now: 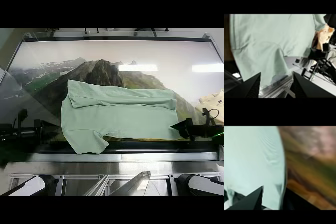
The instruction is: Fold the shirts.
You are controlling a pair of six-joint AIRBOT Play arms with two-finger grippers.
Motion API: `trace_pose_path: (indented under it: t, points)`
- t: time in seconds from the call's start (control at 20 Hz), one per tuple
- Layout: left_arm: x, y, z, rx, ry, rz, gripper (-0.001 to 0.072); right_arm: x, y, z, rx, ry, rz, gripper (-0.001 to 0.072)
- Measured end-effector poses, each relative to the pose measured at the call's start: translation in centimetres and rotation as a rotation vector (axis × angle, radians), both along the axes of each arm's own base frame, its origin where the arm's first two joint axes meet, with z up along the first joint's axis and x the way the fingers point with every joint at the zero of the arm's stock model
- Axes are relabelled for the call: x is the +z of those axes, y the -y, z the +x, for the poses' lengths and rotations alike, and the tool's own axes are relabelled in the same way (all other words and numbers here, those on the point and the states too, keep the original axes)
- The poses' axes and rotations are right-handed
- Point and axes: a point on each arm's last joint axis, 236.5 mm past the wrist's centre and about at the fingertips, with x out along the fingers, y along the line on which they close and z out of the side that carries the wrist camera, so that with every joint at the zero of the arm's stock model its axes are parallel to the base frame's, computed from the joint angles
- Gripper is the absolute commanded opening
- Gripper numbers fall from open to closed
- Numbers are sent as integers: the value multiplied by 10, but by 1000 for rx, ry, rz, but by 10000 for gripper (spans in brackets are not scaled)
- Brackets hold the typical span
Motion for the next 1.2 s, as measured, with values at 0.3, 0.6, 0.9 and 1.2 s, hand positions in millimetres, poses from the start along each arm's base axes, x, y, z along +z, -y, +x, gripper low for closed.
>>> trace_pose_path:
  t: [0.3,0.6,0.9,1.2]
  points:
    - [-29,7,-39,-29,-149,96,433,-1,-31,-4,94,-10,31,338]
    - [-57,25,-56,-206,-281,200,432,1,-39,-11,140,-16,49,339]
    - [-63,75,-8,-329,-137,184,162,2,-42,-21,183,-30,57,195]
    - [-19,87,2,-406,-70,77,25,9,-43,-32,211,-58,66,18]
